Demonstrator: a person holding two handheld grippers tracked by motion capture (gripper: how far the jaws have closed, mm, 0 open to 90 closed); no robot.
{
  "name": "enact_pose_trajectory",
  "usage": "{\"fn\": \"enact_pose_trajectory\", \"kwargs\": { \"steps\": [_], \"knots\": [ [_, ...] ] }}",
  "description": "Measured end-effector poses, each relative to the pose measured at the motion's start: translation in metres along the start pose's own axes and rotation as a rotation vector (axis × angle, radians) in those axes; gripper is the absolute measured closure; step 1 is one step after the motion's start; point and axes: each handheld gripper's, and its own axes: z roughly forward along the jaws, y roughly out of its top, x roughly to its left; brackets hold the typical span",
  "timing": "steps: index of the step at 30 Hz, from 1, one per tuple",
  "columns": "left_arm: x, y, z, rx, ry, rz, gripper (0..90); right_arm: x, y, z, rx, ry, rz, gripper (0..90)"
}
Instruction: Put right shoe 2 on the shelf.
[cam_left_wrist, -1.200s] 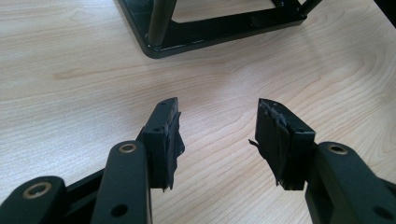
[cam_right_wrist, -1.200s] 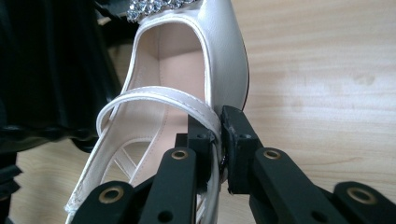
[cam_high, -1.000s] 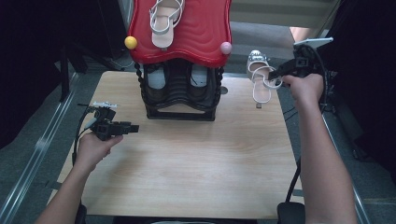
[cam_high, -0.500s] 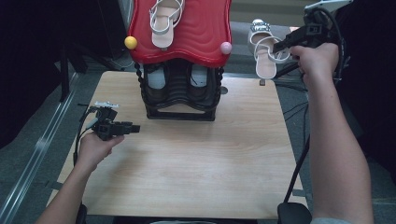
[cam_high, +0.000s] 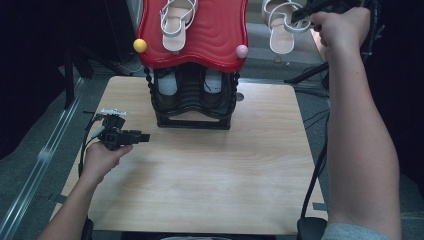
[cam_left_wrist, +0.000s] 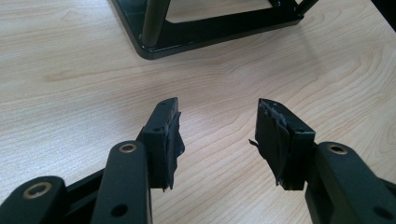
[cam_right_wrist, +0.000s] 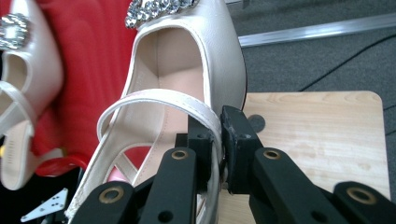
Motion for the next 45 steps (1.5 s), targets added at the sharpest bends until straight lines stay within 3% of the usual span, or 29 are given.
{"fn": "enact_pose_trajectory", "kwargs": {
  "steps": [6,10,18,24,28,36,45],
  "knots": [
    [0.001,0.0,0.0,-0.007,0.004,-0.003,50.5,0.035,0.01,0.002,-0.015,0.022,-0.033,84.2],
    [0.001,0.0,-0.001,-0.008,0.002,-0.004,50.4,0.058,0.014,0.012,-0.014,0.036,-0.048,84.3],
    [0.003,-0.001,-0.003,-0.006,0.003,0.003,50.4,0.097,0.013,0.051,0.016,0.067,-0.087,84.2],
    [0.005,-0.002,-0.005,-0.013,0.005,-0.005,50.5,0.117,0.009,0.075,0.033,0.081,-0.097,84.2],
    [0.005,-0.002,-0.006,-0.013,0.002,-0.001,50.4,0.124,0.006,0.085,0.023,0.074,-0.099,84.2],
    [0.007,-0.002,-0.006,-0.012,0.002,-0.01,50.4,0.117,0.0,0.093,0.018,0.093,-0.077,83.8],
    [0.006,-0.002,-0.005,-0.009,0.005,-0.006,50.4,0.117,-0.006,0.1,0.012,0.065,-0.107,82.6]
  ]
}}
